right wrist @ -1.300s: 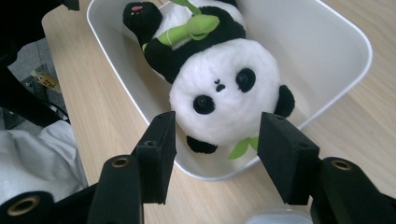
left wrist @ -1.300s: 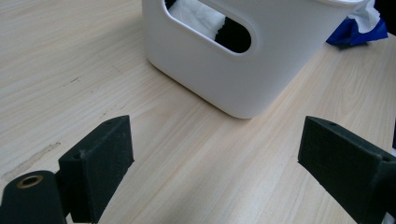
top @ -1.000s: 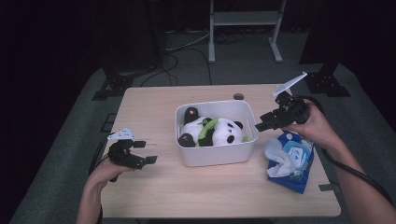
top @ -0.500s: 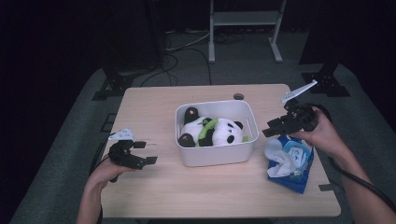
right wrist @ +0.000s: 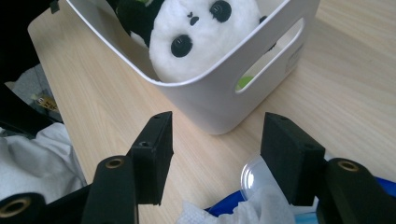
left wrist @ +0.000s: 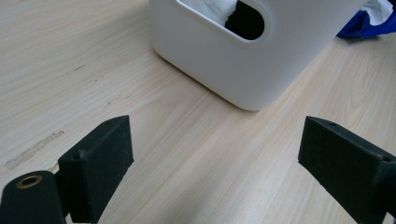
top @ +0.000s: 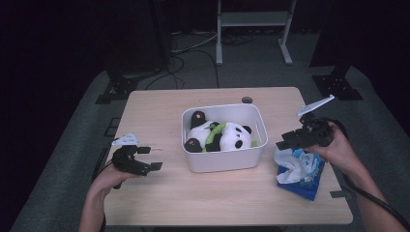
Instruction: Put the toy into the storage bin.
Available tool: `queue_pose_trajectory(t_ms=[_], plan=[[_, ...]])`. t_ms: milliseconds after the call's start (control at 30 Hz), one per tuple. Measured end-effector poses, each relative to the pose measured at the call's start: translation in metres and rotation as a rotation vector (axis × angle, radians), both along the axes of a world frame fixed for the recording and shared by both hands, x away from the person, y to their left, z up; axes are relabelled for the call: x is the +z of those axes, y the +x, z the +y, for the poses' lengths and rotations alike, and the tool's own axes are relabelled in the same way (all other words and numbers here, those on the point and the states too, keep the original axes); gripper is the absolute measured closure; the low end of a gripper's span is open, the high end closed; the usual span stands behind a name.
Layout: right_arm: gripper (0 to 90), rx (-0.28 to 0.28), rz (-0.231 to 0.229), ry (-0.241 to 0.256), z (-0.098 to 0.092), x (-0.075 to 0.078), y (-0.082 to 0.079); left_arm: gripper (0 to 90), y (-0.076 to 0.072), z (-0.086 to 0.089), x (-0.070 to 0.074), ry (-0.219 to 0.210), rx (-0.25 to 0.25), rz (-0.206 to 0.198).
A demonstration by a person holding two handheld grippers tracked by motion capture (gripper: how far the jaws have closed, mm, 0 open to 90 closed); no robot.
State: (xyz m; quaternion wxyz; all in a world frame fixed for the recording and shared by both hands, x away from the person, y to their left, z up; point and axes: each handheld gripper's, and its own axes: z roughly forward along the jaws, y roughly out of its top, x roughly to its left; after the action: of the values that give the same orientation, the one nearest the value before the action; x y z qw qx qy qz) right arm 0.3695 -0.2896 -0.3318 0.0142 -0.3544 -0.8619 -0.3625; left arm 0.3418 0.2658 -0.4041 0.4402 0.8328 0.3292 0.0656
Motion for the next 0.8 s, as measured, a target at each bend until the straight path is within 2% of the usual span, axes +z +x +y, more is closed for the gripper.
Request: queue_pose_trajectory(t_ms=[400,800], plan=[[41.7,-0.029,0.014,0.024,-0.009,-0.019,-0.012,8.8,0.000,-0.002,-0.001,0.002,-0.005,0.004],[41.3,-0.056,0.022,0.041,-0.020,-0.030,-0.025,8.8,0.000,-0.002,-0.002,0.006,-0.006,0.008]])
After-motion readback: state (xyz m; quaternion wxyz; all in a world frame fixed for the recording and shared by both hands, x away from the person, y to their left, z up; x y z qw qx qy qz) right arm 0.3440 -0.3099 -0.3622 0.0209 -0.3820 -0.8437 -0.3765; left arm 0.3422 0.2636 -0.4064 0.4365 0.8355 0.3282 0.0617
